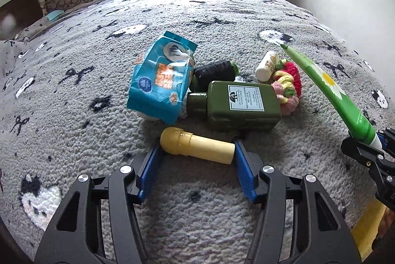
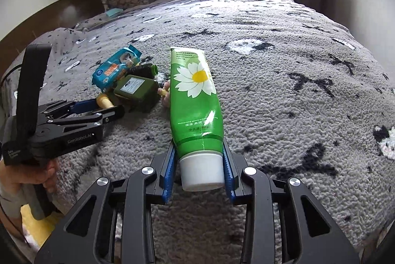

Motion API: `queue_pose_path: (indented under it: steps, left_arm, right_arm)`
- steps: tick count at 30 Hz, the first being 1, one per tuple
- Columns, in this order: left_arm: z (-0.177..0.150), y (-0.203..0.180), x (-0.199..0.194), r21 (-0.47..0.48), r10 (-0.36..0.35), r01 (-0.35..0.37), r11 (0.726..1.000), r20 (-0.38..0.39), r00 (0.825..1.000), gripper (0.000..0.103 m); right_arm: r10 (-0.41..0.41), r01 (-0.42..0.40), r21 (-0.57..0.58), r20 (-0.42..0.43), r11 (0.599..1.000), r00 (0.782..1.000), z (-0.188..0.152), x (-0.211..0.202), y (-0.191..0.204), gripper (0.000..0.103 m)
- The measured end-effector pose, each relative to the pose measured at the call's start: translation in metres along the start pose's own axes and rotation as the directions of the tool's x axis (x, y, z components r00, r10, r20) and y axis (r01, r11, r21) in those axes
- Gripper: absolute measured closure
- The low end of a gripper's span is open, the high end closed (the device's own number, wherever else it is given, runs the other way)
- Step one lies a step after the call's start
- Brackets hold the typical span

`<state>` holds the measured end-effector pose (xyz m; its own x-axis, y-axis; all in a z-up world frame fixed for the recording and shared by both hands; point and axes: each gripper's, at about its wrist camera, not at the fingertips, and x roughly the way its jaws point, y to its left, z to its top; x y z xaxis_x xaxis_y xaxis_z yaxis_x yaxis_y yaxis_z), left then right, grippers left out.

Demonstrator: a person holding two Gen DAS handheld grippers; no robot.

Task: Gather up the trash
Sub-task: 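Grasp the yellow cap with the left tool while the right tool grasps the green daisy tube, then lower the yellow cap and daisy tube below the bed edge and release them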

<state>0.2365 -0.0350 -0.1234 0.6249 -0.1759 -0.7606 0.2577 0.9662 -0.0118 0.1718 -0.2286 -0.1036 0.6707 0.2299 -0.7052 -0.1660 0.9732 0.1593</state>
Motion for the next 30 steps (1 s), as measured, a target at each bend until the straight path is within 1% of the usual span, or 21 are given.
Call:
queue_pose_path:
  steps: [9,16,19,23,27,30]
  left_arm:
    - [-0.036,-0.009,-0.042,-0.008,-0.005,0.005,1.0,0.019,1.0,0.049]
    - [-0.069,-0.03,-0.096,0.026,-0.009,0.007,1.0,0.076,0.997,0.049]
    - [-0.084,-0.037,-0.118,0.039,0.0,-0.004,0.999,0.102,0.995,0.049]
    - [-0.102,-0.044,-0.14,0.05,-0.016,0.01,0.999,0.119,0.993,0.049]
    - [-0.121,-0.049,-0.157,0.056,-0.028,0.021,0.998,0.128,0.991,0.049]
    - [-0.137,-0.052,-0.164,0.053,-0.041,0.035,0.998,0.121,0.992,0.049]
  right_arm:
    - [0.022,-0.023,0.012,0.032,1.0,0.999,-0.026,-0.036,0.001,0.069]
    - [0.03,-0.029,-0.014,0.093,0.999,0.995,-0.046,-0.08,0.012,0.069]
    - [0.032,-0.028,-0.033,0.12,0.999,0.992,-0.056,-0.101,0.019,0.069]
    - [0.033,-0.025,-0.052,0.146,0.998,0.989,-0.069,-0.124,0.026,0.069]
    - [0.046,-0.036,-0.066,0.156,0.997,0.987,-0.081,-0.141,0.033,0.069]
    - [0.058,-0.047,-0.08,0.144,0.996,0.988,-0.093,-0.147,0.039,0.069]
